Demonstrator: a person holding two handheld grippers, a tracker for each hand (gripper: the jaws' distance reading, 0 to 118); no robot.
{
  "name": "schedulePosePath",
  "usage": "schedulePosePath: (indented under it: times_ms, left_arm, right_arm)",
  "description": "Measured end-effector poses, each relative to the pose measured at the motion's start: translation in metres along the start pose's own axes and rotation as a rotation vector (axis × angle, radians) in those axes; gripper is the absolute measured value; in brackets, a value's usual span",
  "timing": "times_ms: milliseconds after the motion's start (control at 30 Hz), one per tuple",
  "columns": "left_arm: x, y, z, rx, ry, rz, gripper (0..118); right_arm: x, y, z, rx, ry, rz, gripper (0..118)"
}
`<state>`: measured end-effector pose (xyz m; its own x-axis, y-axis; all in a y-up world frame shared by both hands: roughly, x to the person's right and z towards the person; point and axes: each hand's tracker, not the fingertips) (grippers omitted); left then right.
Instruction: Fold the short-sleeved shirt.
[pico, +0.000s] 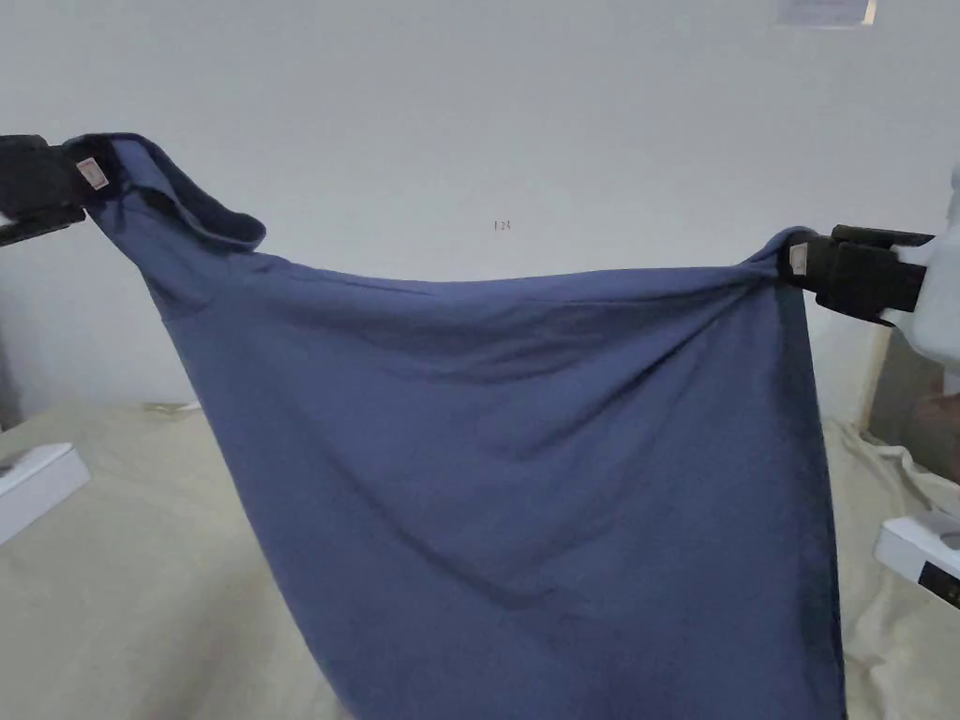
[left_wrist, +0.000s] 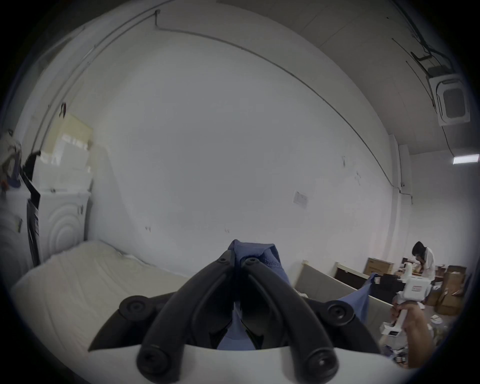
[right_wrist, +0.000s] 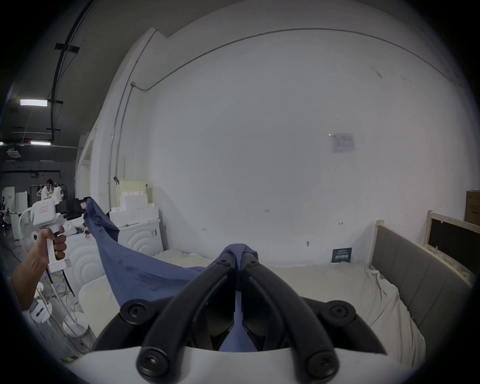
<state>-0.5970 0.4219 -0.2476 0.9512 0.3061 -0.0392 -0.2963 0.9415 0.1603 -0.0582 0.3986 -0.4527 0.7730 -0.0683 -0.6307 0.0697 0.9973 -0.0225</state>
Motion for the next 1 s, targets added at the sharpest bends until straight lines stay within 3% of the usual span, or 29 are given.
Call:
schedulePosePath:
  times_ms: [300,967,1000]
  left_arm:
    - [0.038,0.047,-0.022,0.102,0.117,-0.1,4]
    - [-0.007,0.12,-0.231,0.056,0.193,-0.155,4]
    - [-0.007,0.121,-0.243,0.063,0.198,-0.171,4]
  right_arm:
    - [-0.001,0.048,-0.013,0.068,-0.065,-0.032,4]
    - [0.03,0.132,-0.203,0.054,-0.087,-0.02,4]
    - [0.047,0.135,-0.225,0.058,-0.093,-0.026,4]
